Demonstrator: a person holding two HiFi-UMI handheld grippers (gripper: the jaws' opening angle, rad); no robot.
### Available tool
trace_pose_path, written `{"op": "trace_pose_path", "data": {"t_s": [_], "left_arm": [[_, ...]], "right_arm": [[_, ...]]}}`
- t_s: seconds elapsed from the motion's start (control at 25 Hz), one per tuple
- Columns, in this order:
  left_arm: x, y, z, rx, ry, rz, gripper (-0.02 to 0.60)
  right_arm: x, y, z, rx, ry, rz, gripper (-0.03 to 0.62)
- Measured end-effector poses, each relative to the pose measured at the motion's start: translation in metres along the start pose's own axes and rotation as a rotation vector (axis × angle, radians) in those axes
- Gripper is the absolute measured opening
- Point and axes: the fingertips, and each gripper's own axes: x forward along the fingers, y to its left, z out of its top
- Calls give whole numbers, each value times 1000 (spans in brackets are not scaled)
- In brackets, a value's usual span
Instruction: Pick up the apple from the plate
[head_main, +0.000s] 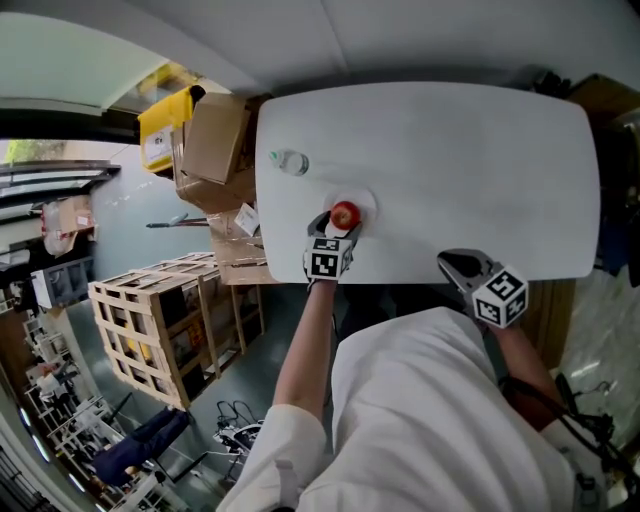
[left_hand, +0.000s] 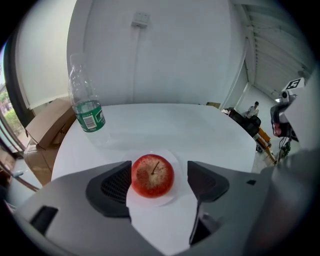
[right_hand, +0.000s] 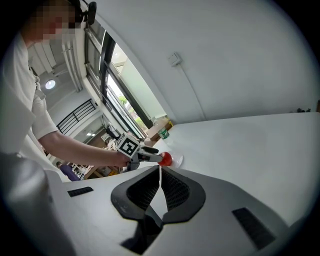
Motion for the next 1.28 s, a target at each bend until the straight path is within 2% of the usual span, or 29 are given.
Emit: {"op": "trace_pose_path", "data": {"t_s": [0.08, 0.2, 0.44, 0.6, 0.88, 1.28], "left_arm": [[8, 2, -4, -6, 23, 2, 373], [17, 5, -9, -15, 48, 9, 385], [28, 13, -19, -38, 93, 51, 385], [29, 17, -17, -67, 89, 64, 364], [8, 7, -5, -100, 30, 32, 360], [-51, -5, 16, -158, -124, -44, 359]], "right_arm": [[-1, -3, -3, 6, 4, -2, 37], [-1, -6, -6, 18, 8, -4, 37], [-3, -8, -14, 30, 19, -5, 38], [-6, -11, -14, 37, 23, -5, 37], [-2, -10, -11, 38, 21, 13, 37], [22, 19, 0, -21, 22, 63, 37]]}}
